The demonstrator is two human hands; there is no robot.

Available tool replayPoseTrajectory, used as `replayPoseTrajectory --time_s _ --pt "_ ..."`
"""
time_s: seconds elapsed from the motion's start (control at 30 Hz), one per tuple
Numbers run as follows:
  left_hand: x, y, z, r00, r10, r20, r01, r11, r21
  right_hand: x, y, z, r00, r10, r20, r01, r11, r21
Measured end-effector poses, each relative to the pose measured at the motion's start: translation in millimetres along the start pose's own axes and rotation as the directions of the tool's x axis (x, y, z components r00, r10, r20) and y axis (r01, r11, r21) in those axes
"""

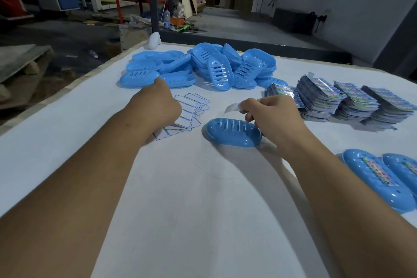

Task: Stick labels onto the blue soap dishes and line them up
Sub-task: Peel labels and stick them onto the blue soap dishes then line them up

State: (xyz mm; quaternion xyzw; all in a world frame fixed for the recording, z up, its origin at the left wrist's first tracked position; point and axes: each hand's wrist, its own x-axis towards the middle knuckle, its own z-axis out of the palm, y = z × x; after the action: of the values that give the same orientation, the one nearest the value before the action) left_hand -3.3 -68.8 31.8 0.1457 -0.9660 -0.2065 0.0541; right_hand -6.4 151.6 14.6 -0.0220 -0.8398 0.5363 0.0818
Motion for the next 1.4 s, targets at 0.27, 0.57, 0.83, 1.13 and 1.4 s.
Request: replayPoseTrajectory --time_s 0.27,0.57,0.83,1.13,1.4 --pt "-2.6 7.0 6.0 0.969 0.154 -0.191 -0.168 0.984 -0.055 -3.1 0.3 4.3 0.993 -0.102 -0.059 0.094 0.988 -0.120" --pt "-28.6 38.7 25.4 0.955 0.296 -0.009 -0.231 0.728 -0.646 -9.5 -2.7 8.9 0.952 -0.296 -0.075 0.278 0.942 -0.190" --pt "-31.4 42.0 22.0 0.969 0.247 -0.019 -0.193 0.707 -0.680 -8.6 -4.5 8.0 0.941 -0.335 -0.047 0.334 0.942 -0.023" --pt "-25.9 36.5 23.8 0.970 0.233 -0.063 -0.207 0.666 -0.716 -8.1 -1.5 11.2 0.909 -0.413 -0.045 0.413 0.910 -0.013" --pt "-13.7 36.3 28.5 0.993 0.114 -0.025 -0.092 0.630 -0.771 1.6 4.9 2.3 0.977 -0.200 -0.080 0.199 0.980 -0.014"
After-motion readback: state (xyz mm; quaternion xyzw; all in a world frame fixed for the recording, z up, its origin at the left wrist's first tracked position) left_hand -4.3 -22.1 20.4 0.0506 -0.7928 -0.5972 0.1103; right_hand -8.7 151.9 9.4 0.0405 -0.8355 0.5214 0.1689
